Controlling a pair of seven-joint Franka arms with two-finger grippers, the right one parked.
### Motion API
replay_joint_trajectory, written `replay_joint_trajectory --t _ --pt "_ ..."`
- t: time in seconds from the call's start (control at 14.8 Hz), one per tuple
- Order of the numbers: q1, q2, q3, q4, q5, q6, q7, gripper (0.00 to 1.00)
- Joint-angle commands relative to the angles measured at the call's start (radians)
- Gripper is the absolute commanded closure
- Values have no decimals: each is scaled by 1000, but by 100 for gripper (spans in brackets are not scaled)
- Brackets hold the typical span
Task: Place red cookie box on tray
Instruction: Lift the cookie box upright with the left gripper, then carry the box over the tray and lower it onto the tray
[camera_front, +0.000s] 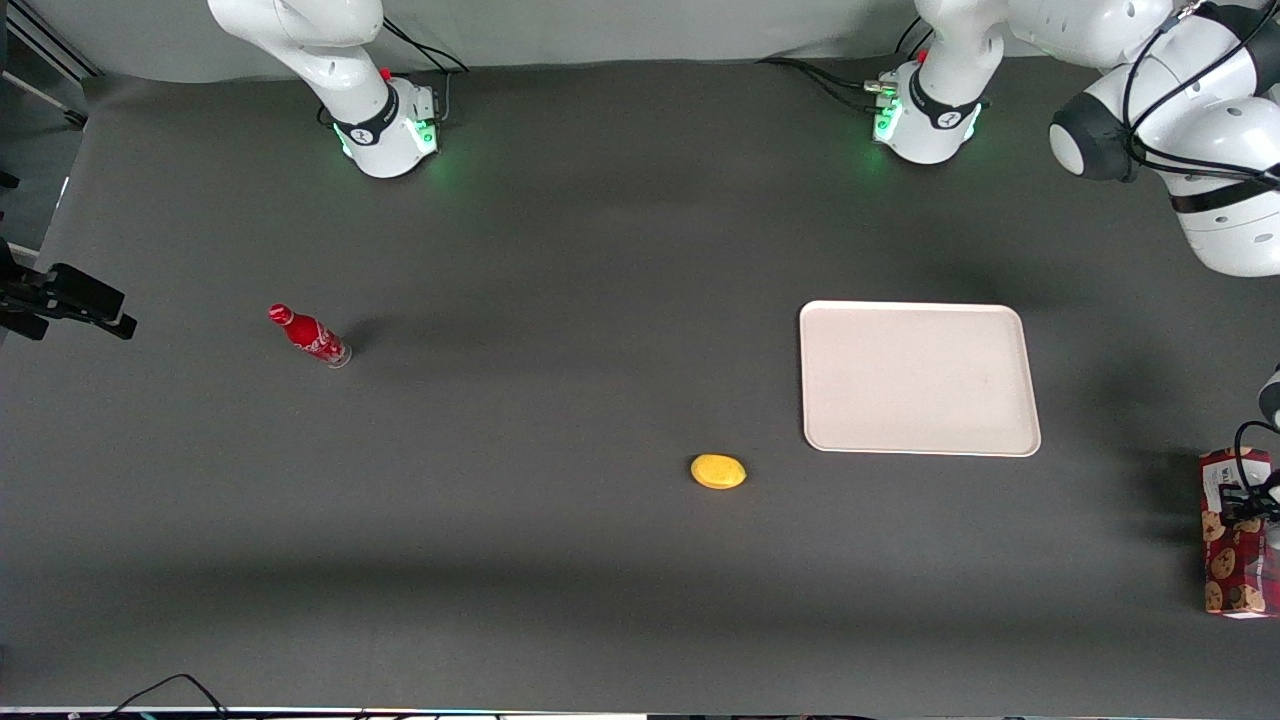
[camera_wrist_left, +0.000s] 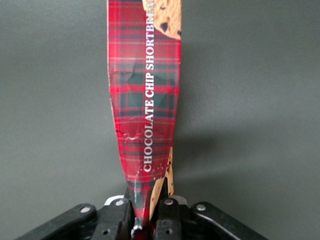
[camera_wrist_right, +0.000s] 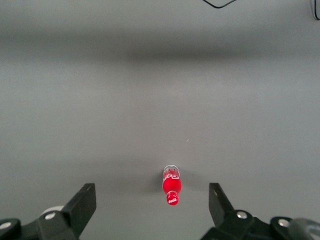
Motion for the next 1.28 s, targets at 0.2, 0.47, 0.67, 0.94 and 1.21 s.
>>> replay_joint_trajectory --t 0.2,0.47,0.67,0.94,1.21 --pt "-89 -259 169 25 70 -446 -174 100" --pt "-121 -501 158 39 225 -723 -354 100" --pt "-138 -659 58 27 383 -879 -504 100" --pt "-129 -943 -249 -247 627 -895 -755 100" --pt "-129 -1066 -329 -662 634 -650 -827 100"
